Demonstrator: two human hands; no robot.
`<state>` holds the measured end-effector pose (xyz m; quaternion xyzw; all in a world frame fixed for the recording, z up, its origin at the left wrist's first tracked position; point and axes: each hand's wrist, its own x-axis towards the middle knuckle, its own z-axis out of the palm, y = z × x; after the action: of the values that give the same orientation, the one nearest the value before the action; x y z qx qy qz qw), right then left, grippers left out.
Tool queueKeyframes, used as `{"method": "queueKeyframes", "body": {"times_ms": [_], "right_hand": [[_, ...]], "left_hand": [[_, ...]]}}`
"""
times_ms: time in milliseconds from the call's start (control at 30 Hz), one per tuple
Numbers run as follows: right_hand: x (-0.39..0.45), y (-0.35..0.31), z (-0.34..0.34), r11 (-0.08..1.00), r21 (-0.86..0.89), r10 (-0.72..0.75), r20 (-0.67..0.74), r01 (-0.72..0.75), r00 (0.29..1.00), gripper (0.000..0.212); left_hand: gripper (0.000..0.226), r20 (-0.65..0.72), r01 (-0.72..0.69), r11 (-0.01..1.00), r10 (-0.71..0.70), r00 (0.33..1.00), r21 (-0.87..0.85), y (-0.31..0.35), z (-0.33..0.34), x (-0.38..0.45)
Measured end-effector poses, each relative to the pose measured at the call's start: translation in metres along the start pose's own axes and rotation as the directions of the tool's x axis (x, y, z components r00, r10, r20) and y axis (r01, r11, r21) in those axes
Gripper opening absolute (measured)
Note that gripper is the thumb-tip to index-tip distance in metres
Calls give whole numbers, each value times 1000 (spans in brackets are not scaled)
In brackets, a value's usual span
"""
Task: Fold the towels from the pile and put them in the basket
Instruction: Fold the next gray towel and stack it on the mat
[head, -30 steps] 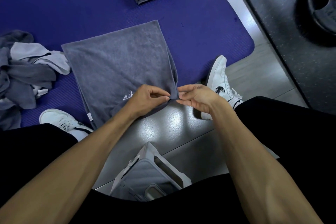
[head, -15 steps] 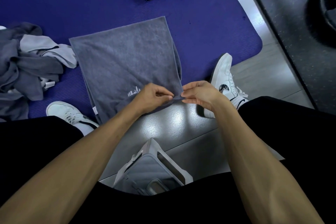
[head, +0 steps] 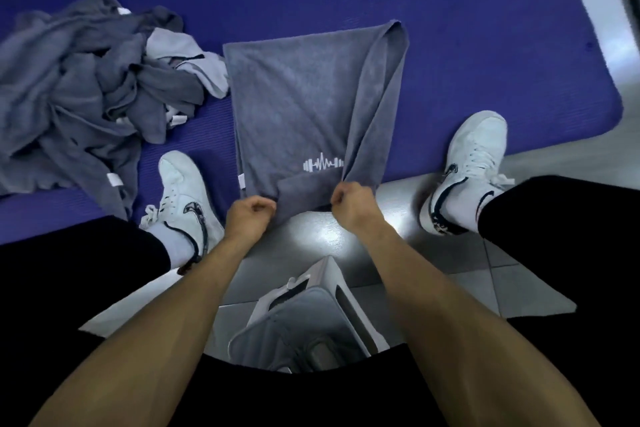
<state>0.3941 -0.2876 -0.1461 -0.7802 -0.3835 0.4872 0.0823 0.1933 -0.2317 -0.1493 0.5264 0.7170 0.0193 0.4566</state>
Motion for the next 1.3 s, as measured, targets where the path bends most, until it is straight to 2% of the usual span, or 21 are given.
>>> {"method": "queueKeyframes", "body": {"times_ms": [133,267,367,533,700,833,1000,1100,1167,1300], "right_hand": [[9,-10,15,993,-117,-4,32,7,999,31],[19,-25,14,999,-28,26,-2,-26,1000,27],[20,-25,15,998,-25,56,-17,-56,998,24],[12,-18,18,999,-19,41,-40,-42,998,22],[11,-13,18,1000,-24,1,-43,-2,999,19],[10,-11,13,1000,2,-7,-66,7,998,21],[0,-14,1,987,152,-25,-156,49,987,22],[-7,-22,-16,961,254,-63,-171,106,983,21],[-10,-28,-30,961,220,-127,-194,169,973,28],[-17,-33,-58,958,80,-250,-227,274,941,43]], "left_hand": [[26,-126,175,981,-185,975,-87,-37,-17,-7],[28,-126,214,967,-231,965,-138,-61,-20,-7],[2,-94,214,963,-232,968,-166,-60,-14,-8],[24,-135,267,958,-279,951,-105,-54,-3,-2],[24,-86,335,931,-350,933,-148,-52,3,7],[4,-61,273,929,-297,953,-248,-51,4,8],[19,39,182,871,-185,982,-457,-36,-13,2],[26,-25,58,828,-87,996,-558,-13,-29,0],[27,-68,-47,833,11,998,-551,2,-37,-1],[21,-49,-247,874,250,967,-419,27,-48,0]]}}
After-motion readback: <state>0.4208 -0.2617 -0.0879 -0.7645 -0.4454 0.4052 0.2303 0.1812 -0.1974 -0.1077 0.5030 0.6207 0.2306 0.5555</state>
